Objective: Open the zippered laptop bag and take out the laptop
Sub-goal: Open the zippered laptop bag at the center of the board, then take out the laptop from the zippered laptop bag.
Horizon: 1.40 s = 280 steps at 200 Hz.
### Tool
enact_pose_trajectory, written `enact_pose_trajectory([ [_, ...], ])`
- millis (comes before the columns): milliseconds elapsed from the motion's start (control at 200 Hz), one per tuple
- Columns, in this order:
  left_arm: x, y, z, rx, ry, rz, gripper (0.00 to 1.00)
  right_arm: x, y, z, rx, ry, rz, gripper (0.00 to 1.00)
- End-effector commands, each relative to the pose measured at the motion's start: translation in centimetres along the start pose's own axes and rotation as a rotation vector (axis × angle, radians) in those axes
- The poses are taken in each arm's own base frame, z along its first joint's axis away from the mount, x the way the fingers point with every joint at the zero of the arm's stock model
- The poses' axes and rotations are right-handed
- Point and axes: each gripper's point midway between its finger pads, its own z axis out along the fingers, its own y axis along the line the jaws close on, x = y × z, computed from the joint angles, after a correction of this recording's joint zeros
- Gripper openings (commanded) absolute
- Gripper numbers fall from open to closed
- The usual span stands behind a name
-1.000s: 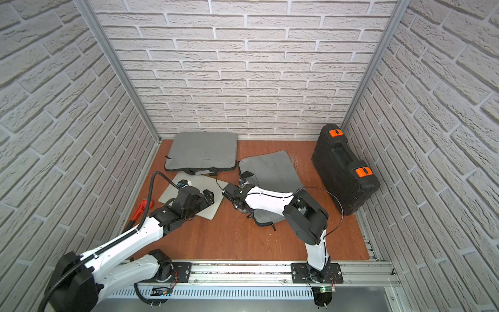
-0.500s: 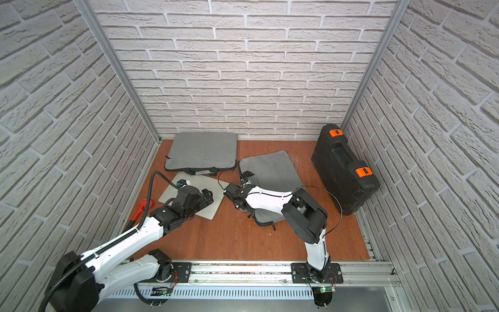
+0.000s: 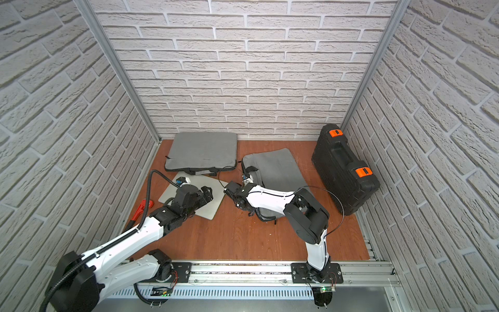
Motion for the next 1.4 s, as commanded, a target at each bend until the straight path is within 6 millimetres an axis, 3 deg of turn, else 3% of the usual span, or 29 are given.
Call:
enact_pose_trajectory([
  [0, -1.1, -1.0, 0.5, 0.034, -0.044, 0.005, 0.92, -3.8, -2.9, -2.8, -0.002, -0.135, 0.088, 0.06],
  [260, -1.6, -4.7, 1.9, 0.181, -0.052, 0.004, 0.93, -5.8, -5.4, -5.9, -0.050, -0.210, 0.127, 0.06],
  [505, -0.8, -9.7, 4.3, 0.325, 0.049, -0.037, 0.88, -6.8, -5.7, -8.2, -0.204, -0.253, 0.167, 0.06],
  [720, 2.0, -15.3, 6.7, 0.496, 0.155, -0.075, 0.75, -7.2, -5.9, -9.5, -0.297, -0.271, 0.204, 0.06],
  [835, 4.2, -17.2, 8.3, 0.541, 0.210, -0.103, 0.65, -7.2, -5.9, -9.7, -0.319, -0.265, 0.220, 0.06],
  [1110, 8.3, -19.4, 12.2, 0.615, 0.302, -0.209, 0.57, -7.2, -5.9, -10.1, -0.358, -0.270, 0.249, 0.06],
  [1395, 10.6, -20.6, 15.2, 0.655, 0.357, -0.270, 0.50, -7.0, -5.2, -10.4, -0.415, -0.269, 0.261, 0.06],
])
